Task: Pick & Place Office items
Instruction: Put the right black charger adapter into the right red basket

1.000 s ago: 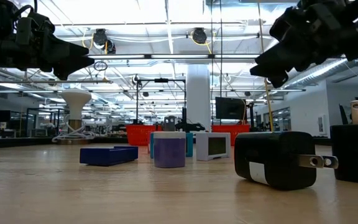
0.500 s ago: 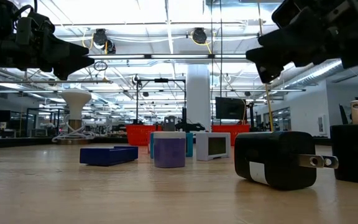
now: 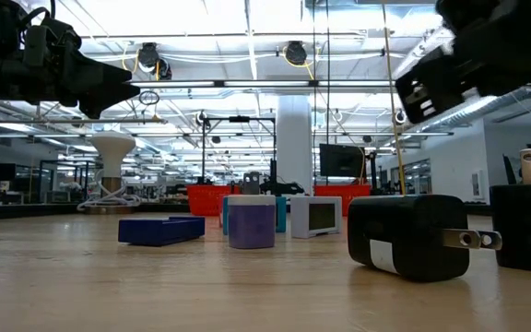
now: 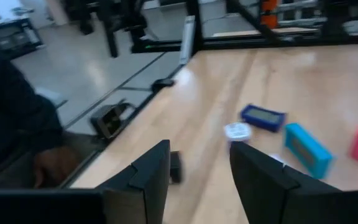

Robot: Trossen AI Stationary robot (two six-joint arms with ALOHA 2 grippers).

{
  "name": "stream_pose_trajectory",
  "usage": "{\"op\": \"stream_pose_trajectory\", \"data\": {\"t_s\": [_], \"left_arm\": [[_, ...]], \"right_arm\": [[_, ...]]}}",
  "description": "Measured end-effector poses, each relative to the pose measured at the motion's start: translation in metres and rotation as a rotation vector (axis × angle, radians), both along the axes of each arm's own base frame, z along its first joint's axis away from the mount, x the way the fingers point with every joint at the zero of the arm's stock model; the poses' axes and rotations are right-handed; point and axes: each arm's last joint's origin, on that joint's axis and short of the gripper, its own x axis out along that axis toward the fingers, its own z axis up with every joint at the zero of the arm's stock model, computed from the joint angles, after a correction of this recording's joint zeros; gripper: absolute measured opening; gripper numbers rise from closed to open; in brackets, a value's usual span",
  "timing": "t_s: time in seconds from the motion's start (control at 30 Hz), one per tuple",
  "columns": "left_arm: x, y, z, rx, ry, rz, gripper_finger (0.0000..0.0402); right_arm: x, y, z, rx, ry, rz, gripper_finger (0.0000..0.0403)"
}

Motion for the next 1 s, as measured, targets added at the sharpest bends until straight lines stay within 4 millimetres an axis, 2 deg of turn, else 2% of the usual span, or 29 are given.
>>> {"op": "stream_pose_trajectory", "data": {"t_s": [0.17, 0.43, 0.57, 0.7, 0.8, 0.9, 1.0], "left_arm": [[0.000, 0.000, 0.000, 0.000, 0.000, 0.000, 0.0244], [0.000, 0.000, 0.000, 0.000, 0.000, 0.000, 0.0244], [0.000, 0.000, 0.000, 0.000, 0.000, 0.000, 0.0244], [0.000, 0.000, 0.000, 0.000, 0.000, 0.000, 0.0244], [0.000, 0.000, 0.000, 0.000, -0.001, 0.000, 0.0244], [0.000, 0.000, 0.000, 0.000, 0.000, 0.000, 0.0244], [0.000, 0.000, 0.000, 0.000, 0.000, 0.000, 0.0244]], "right_arm": [[-0.007, 0.018, 0.000, -0.002, 0.000, 0.074, 0.0155], [-0.014, 0.053, 0.006, -0.049, -0.029, 0.051, 0.0164], [0.000, 0.070, 0.016, -0.149, 0.092, 0.089, 0.0196], [0.016, 0.078, 0.022, -0.385, 0.250, 0.120, 0.0238], [0.025, 0.081, 0.024, -0.516, 0.281, 0.158, 0.0261], [0.033, 0.084, 0.022, -0.559, 0.287, 0.184, 0.0271], [0.040, 0.085, 0.015, -0.525, 0.320, 0.238, 0.0270]]}}
